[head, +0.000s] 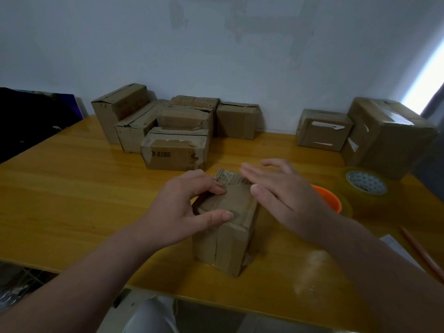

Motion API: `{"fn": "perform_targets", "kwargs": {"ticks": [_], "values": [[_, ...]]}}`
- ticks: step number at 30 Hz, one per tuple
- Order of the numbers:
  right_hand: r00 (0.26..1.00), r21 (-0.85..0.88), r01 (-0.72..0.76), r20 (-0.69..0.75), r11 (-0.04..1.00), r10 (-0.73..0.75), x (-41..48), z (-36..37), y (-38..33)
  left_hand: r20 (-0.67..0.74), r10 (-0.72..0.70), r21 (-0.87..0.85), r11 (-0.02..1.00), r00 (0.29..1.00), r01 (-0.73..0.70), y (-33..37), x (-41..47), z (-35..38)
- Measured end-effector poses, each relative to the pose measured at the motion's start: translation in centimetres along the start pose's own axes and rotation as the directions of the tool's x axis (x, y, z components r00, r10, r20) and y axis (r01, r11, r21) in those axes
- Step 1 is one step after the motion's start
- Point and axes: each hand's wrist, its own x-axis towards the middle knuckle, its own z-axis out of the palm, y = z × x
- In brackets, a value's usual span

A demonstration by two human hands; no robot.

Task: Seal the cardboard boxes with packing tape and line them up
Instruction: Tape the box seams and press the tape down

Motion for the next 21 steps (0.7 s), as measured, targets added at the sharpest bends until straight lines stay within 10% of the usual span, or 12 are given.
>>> {"fn": "perform_targets", "kwargs": {"ticks": [6,13,21], "values": [[0.992,0.148,0.0,0.125,0.989,-0.019,0.8,1.0,-1.2,-0.03,-0.004,0.031,1.0,1.0,0.005,0.3,-0.1,0.1],[0.952,0.185,-0.029,-0.293,0.982,0.084,-0.1,0.8,0.6,0.016,-0.182,0.416,0.895,0.983,0.159,3.0,0.7,0.4],[0.937,0.182,-0.323,-0.08,0.929,0.341,-1.0,0.7,2.5,-0.065,-0.35,0.447,0.827,0.935,0.341,4.1,2.5,0.7]]}}
